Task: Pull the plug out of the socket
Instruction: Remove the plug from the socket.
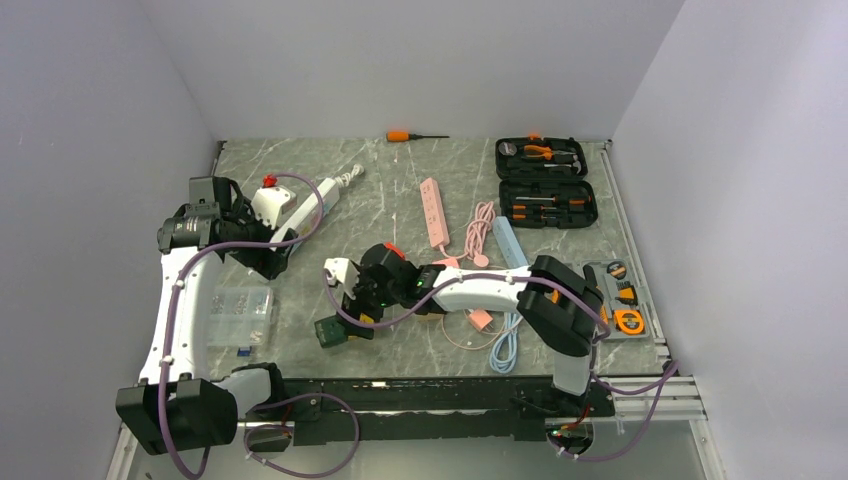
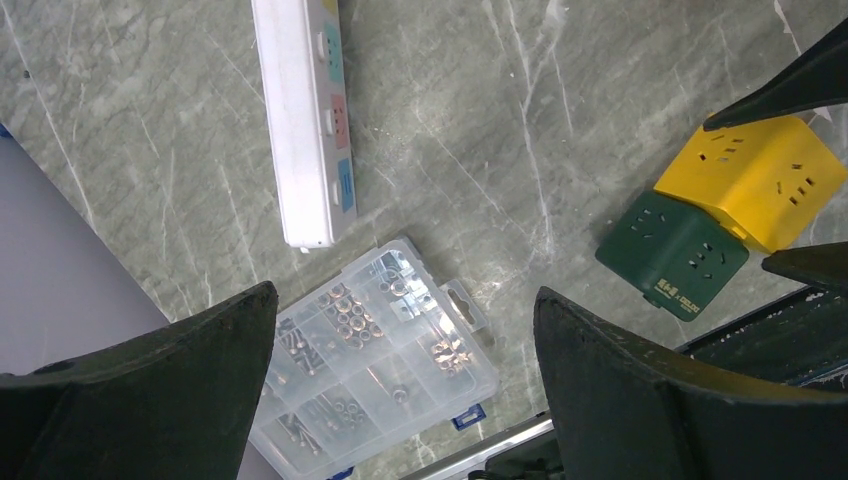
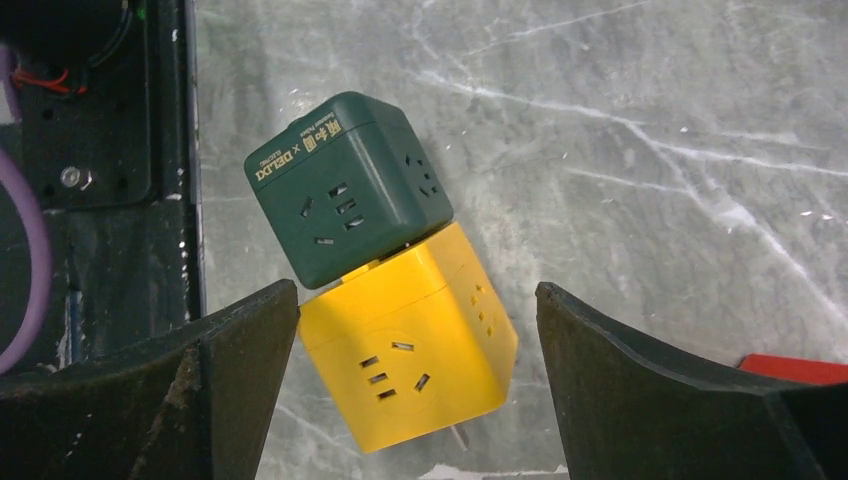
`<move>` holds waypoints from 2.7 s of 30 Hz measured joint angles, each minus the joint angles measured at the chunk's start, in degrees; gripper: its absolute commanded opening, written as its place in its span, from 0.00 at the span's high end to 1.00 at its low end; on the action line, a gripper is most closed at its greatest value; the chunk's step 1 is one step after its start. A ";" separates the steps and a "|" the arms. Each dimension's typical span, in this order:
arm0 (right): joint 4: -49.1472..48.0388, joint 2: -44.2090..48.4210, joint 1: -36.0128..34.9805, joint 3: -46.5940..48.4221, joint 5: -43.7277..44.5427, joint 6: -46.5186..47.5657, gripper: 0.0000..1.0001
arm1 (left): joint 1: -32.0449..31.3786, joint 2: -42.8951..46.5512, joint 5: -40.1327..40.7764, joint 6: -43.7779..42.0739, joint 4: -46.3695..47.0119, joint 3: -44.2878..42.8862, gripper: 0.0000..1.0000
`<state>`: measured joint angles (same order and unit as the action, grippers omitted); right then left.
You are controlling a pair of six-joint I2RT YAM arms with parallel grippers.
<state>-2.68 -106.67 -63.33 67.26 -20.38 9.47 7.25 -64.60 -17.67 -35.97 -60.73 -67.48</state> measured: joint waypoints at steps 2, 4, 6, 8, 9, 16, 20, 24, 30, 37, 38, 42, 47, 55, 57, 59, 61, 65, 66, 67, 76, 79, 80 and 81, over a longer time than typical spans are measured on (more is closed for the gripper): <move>0.00 0.68 -0.22 -0.96 -0.13 0.17 0.10 | 0.00 0.00 0.07 -0.04 0.00 0.00 0.01; 0.20 1.46 -0.48 -2.10 -0.09 0.46 0.10 | 0.00 0.04 0.11 -0.04 0.00 0.00 0.01; 0.66 1.77 -0.61 -2.91 0.26 0.70 0.10 | 0.02 0.07 0.13 -0.04 0.00 0.00 0.01; 1.31 1.77 -0.63 -3.63 0.46 0.81 0.10 | 0.00 0.07 0.13 -0.04 -0.02 0.00 0.01; 1.77 1.77 -0.63 -4.00 0.55 0.83 0.10 | 0.00 0.07 0.13 -0.04 -0.02 0.00 0.01; 2.78 1.77 -0.63 -4.70 0.68 0.92 0.11 | 0.00 0.09 0.13 -0.04 -0.02 0.00 0.01; 2.58 1.77 -1.29 -4.68 1.68 0.98 0.11 | 0.00 0.33 0.13 -0.07 0.00 0.00 0.01; 2.51 1.27 -2.95 -4.44 3.63 1.60 0.12 | 0.02 0.50 0.07 -0.28 -0.02 0.00 0.01; 1.64 -2.49 -4.33 -3.34 5.95 2.54 0.17 | 0.00 0.50 0.02 -0.50 -0.02 0.02 0.01; -1.09 -4.39 -4.37 -3.21 9.29 2.43 0.42 | 0.00 0.50 -0.28 -0.92 -0.07 0.48 0.01; -1.29 -4.44 -4.37 -3.23 9.64 2.27 0.53 | 0.00 0.50 -0.39 -0.96 -0.04 0.57 0.01; -1.77 -4.81 -4.37 -2.78 10.29 1.51 0.91 | 0.02 0.42 -1.29 -1.81 -0.48 0.72 0.01; -1.62 -4.87 -4.59 -2.62 10.84 0.76 1.00 | 0.02 0.11 -4.26 -3.56 -1.92 1.05 0.01; 2.34 3.45 -4.66 -7.04 15.76 -3.50 1.00 | -0.35 5.25 -13.31 -8.68 -2.21 7.06 0.01; 4.07 7.43 -4.50 -7.50 16.57 -5.64 1.00 | -1.16 8.44 -15.17 -11.32 -2.12 8.02 0.01; 5.73 11.19 -4.46 -7.48 17.79 -8.41 1.00 | -1.81 11.96 -16.81 -14.64 -1.77 8.13 0.01; 8.02 14.34 -4.39 -7.39 19.08 -11.08 1.00 | -1.99 16.15 -18.64 -19.45 -1.07 8.37 0.01; 15.10 18.36 -4.35 -6.38 21.09 -16.17 1.00 | -2.73 25.31 -21.75 -30.27 0.35 11.04 0.01; 17.94 19.08 -4.33 -5.73 21.35 -17.68 1.00 | -3.21 27.39 -22.51 -32.81 0.46 11.72 0.01; 20.59 19.67 -4.33 -5.07 21.35 -19.26 1.00 | -3.87 29.83 -23.47 -35.93 0.57 12.52 0.01; 40.39 26.58 -3.34 0.76 18.86 -30.80 1.00 | -6.47 35.63 -33.92 -50.64 1.29 17.79 0.01; 44.19 28.02 -2.56 3.32 18.86 -31.54 1.00 | -6.62 39.17 -38.47 -51.39 2.69 21.09 0.01; 44.44 28.24 -2.21 3.98 18.84 -31.61 1.00 | -6.71 40.04 -39.98 -51.45 3.10 21.84 0.01; 44.30 28.26 -1.81 4.52 18.84 -31.61 1.00 | -6.73 40.74 -41.55 -51.69 3.39 22.51 0.01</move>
<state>41.63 -78.41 -65.14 71.79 -1.54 -22.13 0.51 -23.86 -59.22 -87.66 -57.34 -44.97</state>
